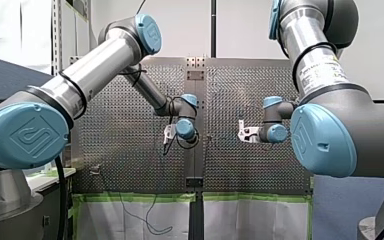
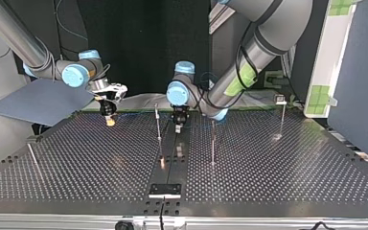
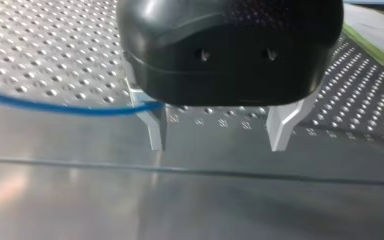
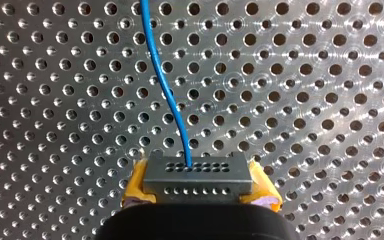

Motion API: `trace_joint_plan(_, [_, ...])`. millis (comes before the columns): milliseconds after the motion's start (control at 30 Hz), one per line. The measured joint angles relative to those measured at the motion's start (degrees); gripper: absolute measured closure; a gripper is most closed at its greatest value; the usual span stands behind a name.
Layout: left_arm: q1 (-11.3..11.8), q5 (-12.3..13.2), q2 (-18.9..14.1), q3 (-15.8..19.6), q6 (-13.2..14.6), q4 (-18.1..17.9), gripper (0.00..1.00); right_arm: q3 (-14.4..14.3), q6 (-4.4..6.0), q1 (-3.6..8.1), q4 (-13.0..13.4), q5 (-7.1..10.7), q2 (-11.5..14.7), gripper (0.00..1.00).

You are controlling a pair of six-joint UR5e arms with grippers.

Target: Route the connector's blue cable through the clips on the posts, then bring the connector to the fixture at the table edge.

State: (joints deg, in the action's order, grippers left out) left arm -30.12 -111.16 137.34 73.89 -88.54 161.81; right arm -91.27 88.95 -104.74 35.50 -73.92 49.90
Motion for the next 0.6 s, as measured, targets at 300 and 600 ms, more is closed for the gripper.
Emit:
trace_joint_plan(300, [-1.69, -3.04, -0.97, 1.95, 0.15, 1.73, 0.0, -0.01, 0.01, 0.07, -0.14, -0.02, -0.09, 1.0])
trace_joint_plan(600, [-3.45, -2.14, -2.41, 3.96, 1.63, 1.1, 0.0, 0.0, 0.01, -0.05, -0.24, -0.09, -0.11, 1.0])
